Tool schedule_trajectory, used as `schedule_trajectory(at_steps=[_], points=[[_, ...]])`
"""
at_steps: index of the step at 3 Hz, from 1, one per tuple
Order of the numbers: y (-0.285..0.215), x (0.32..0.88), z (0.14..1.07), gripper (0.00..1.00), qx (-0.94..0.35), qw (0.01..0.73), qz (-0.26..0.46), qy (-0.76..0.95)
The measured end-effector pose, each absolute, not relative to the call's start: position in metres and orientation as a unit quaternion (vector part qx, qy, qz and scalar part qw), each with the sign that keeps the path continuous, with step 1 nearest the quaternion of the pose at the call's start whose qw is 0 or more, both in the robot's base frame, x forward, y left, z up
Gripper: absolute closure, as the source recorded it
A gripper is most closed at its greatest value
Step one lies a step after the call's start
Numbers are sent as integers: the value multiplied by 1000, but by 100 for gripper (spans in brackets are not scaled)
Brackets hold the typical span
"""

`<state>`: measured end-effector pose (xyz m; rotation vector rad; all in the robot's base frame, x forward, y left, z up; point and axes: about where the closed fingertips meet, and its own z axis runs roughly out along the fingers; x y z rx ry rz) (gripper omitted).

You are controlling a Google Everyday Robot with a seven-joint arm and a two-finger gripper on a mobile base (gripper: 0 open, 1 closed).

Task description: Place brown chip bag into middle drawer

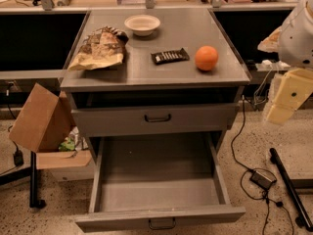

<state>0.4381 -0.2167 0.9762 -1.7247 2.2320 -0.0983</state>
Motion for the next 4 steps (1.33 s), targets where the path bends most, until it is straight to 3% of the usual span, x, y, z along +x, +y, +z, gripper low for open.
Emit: schedule_trajectory(at_steps=[2,4], points=[[-206,458,974,0,-600,182,-38,778],[-130,584,978,0,-615,297,-11,730]])
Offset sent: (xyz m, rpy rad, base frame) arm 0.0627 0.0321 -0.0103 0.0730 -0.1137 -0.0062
